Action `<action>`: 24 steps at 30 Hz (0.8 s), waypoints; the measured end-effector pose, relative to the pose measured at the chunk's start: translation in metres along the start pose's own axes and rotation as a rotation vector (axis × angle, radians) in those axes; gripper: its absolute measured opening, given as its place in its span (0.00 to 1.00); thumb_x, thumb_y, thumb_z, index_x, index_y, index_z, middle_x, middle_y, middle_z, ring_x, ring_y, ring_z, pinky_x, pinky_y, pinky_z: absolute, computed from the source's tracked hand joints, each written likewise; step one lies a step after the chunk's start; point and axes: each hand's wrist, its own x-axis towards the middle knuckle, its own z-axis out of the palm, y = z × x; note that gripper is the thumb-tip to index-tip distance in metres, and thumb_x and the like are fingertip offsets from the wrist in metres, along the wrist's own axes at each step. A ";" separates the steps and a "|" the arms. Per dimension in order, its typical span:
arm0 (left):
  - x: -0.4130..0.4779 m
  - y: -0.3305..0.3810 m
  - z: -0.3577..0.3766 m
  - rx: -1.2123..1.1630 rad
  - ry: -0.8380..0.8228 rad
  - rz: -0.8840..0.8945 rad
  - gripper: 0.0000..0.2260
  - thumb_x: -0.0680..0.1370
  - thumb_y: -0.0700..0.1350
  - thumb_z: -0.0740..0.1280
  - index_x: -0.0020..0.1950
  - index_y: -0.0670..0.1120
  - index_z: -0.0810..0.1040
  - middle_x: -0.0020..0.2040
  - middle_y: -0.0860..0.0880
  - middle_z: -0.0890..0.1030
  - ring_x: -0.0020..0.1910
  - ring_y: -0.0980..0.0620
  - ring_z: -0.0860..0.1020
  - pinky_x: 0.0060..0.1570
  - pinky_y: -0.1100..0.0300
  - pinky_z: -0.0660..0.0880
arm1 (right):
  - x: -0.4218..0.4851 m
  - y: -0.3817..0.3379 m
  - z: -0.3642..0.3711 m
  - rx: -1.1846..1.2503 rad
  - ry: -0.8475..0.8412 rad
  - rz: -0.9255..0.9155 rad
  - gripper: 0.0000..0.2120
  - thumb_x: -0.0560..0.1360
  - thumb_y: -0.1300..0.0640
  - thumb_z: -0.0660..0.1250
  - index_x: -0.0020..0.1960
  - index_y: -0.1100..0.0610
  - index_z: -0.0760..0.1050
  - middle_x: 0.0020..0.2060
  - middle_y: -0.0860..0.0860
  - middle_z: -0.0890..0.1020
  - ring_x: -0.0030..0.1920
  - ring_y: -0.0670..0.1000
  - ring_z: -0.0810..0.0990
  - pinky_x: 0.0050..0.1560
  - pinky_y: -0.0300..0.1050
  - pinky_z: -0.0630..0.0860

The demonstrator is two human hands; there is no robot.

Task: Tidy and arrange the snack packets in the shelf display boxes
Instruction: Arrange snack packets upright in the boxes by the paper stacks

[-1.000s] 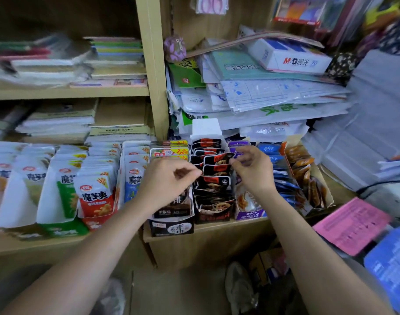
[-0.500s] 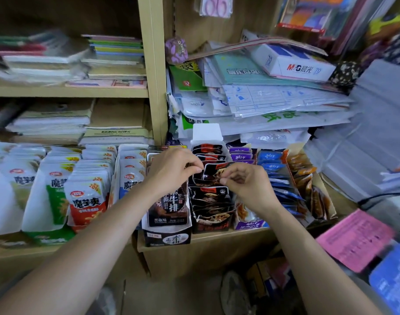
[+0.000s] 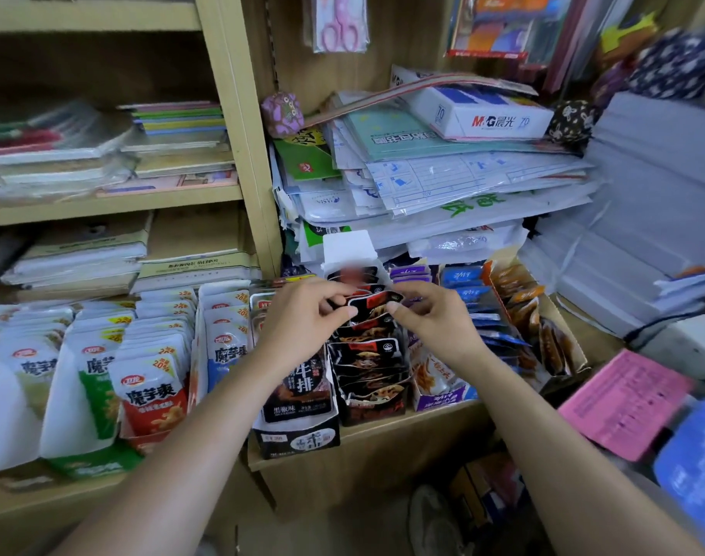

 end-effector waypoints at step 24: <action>-0.002 -0.011 0.003 0.105 -0.022 0.229 0.12 0.79 0.41 0.71 0.60 0.53 0.85 0.47 0.56 0.81 0.44 0.56 0.78 0.44 0.55 0.78 | 0.000 0.000 0.008 -0.196 0.058 -0.168 0.03 0.73 0.60 0.77 0.43 0.53 0.86 0.37 0.43 0.86 0.40 0.40 0.84 0.47 0.38 0.82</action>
